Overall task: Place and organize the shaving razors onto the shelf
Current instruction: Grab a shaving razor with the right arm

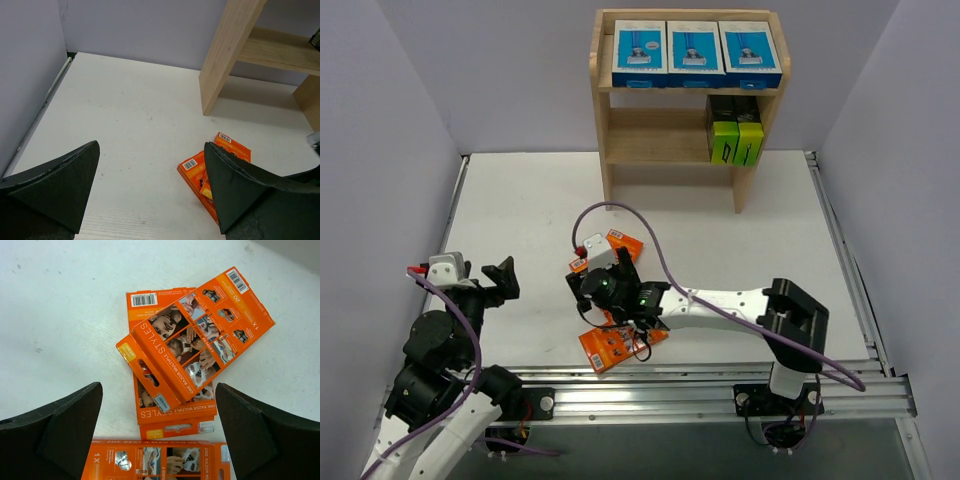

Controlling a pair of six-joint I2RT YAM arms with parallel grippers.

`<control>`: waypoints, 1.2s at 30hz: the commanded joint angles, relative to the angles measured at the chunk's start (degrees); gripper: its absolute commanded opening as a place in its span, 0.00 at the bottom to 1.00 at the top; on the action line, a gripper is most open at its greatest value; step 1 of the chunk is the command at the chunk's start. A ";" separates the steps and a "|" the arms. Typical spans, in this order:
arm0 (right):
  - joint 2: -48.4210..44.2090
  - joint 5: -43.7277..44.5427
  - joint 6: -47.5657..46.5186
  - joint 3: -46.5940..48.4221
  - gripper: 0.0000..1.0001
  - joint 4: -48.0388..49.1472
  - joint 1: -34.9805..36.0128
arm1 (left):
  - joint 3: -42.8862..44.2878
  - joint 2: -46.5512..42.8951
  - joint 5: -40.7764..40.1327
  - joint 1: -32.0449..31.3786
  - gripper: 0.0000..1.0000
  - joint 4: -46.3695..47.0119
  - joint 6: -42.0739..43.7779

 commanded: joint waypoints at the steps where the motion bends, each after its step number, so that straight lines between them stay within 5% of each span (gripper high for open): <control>1: -7.66 -4.75 5.49 -5.70 0.91 3.22 -2.10 | 0.96 1.03 1.16 0.46 0.95 1.30 0.71; 13: -22.78 -17.33 27.37 -30.31 0.88 21.06 -14.22 | 1.22 2.97 2.74 0.55 0.95 1.22 0.79; 31: -13.04 -26.12 37.31 -35.59 0.88 36.89 -19.94 | 0.61 3.76 4.06 0.64 0.99 2.09 1.41; 36: -9.88 -27.79 38.28 -35.16 0.88 38.92 -21.18 | 0.87 4.11 4.76 0.73 0.90 2.01 1.50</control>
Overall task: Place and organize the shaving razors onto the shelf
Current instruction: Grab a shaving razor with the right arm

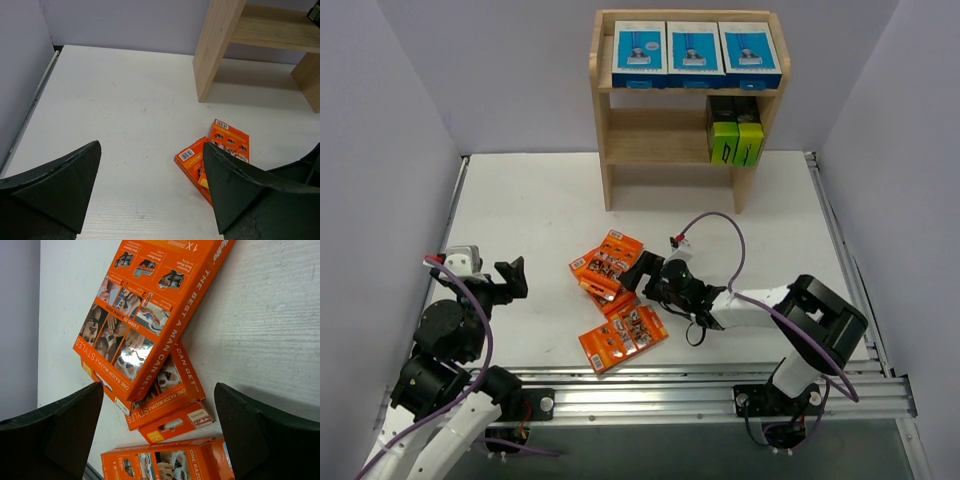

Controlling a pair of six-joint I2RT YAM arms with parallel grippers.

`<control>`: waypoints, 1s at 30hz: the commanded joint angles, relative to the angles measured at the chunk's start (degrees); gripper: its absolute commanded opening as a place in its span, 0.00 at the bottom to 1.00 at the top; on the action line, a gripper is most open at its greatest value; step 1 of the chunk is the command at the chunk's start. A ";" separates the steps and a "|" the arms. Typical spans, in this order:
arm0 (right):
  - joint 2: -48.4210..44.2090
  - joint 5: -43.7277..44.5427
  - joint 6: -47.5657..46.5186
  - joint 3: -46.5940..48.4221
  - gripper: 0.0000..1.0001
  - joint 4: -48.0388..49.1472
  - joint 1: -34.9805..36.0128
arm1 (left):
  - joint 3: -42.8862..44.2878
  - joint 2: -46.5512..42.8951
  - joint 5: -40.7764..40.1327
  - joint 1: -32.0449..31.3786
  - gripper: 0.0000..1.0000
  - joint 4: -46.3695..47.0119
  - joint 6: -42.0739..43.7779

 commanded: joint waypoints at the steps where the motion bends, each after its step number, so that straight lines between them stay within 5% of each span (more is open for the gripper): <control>1: 1.84 -1.02 1.40 0.67 0.88 3.90 -1.07 | 0.87 0.46 0.92 0.47 0.92 2.01 0.82; 30: 16.61 -5.94 4.30 7.96 0.80 10.32 -4.15 | 0.08 0.90 5.84 1.17 0.96 3.59 1.87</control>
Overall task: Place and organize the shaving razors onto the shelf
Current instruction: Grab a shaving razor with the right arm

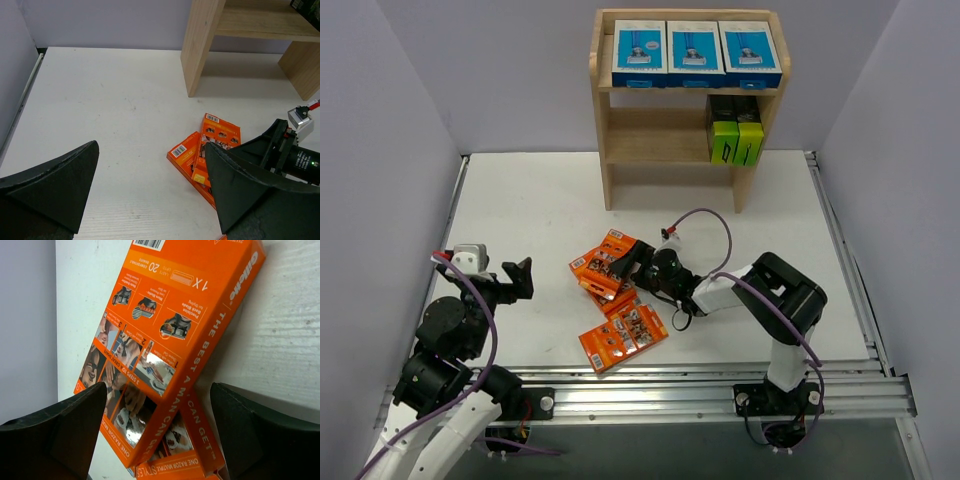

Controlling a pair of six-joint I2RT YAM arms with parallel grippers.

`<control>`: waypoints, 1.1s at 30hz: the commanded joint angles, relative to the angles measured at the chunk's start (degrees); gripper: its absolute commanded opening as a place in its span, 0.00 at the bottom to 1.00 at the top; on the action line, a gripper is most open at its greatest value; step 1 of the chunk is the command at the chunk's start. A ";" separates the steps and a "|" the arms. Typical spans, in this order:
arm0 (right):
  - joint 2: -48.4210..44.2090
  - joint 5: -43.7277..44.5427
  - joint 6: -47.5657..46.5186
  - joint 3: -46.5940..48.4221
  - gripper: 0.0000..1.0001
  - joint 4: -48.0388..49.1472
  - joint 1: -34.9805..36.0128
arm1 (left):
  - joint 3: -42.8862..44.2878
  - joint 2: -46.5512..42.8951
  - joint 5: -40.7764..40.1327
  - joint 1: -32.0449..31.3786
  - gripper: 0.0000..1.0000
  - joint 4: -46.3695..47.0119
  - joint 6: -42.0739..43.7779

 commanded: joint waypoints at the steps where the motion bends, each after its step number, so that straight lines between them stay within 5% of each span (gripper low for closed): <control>1: 1.93 -1.20 0.26 1.76 0.79 -0.96 -0.67 | 0.32 0.11 1.14 0.40 0.97 3.02 0.93; 14: 4.47 -3.92 2.54 3.60 0.69 2.28 -1.81 | 0.14 1.34 1.05 0.84 0.94 3.55 0.41; 33: 0.97 -7.26 2.82 5.62 0.23 5.11 -3.83 | 0.14 1.78 1.58 1.11 0.94 3.64 0.32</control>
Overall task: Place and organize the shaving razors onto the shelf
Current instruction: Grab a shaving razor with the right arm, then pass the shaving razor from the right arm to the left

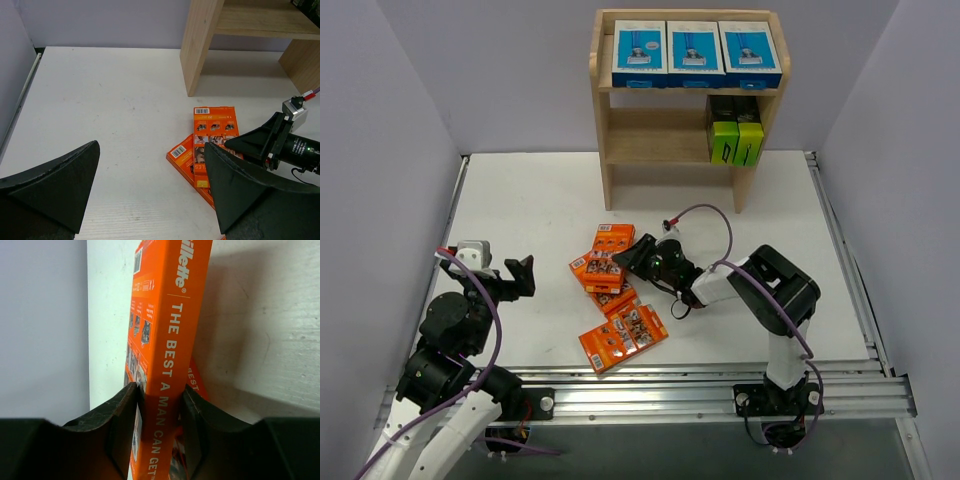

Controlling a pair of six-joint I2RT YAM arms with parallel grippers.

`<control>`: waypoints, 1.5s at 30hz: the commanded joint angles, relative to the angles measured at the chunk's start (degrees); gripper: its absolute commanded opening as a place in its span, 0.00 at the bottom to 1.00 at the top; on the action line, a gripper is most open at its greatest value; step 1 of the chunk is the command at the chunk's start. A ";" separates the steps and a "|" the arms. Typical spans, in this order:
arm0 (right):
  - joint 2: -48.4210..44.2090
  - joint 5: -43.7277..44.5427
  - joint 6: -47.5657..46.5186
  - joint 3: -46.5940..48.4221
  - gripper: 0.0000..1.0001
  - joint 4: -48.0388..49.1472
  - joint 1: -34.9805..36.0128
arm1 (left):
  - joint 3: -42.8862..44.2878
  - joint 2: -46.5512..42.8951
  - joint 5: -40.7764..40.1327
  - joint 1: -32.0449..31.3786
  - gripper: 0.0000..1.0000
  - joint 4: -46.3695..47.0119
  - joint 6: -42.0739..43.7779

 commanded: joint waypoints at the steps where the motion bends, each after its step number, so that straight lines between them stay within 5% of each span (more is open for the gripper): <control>1: -4.04 -0.40 -2.32 2.67 0.20 -1.25 -0.36 | 0.08 0.06 0.51 0.36 0.94 2.46 0.17; 14: -16.77 -5.67 -14.36 6.01 0.00 -13.72 -0.01 | 0.43 1.37 2.17 0.45 0.94 2.37 -0.19; 21: -26.54 -5.33 -35.08 7.25 0.00 -28.05 4.73 | 2.87 5.58 5.43 0.36 0.94 0.27 -6.49; 32: -41.22 24.10 -48.03 7.34 0.00 -44.50 21.52 | 13.36 21.41 22.65 0.45 0.94 -5.02 -28.91; 38: -40.35 31.58 -49.26 9.88 0.00 -48.45 27.49 | 8.96 22.11 33.27 0.36 0.94 1.75 -38.23; 45: -38.59 35.54 -50.05 9.98 0.00 -47.41 30.84 | 6.85 22.03 35.57 -0.51 0.94 5.78 -44.12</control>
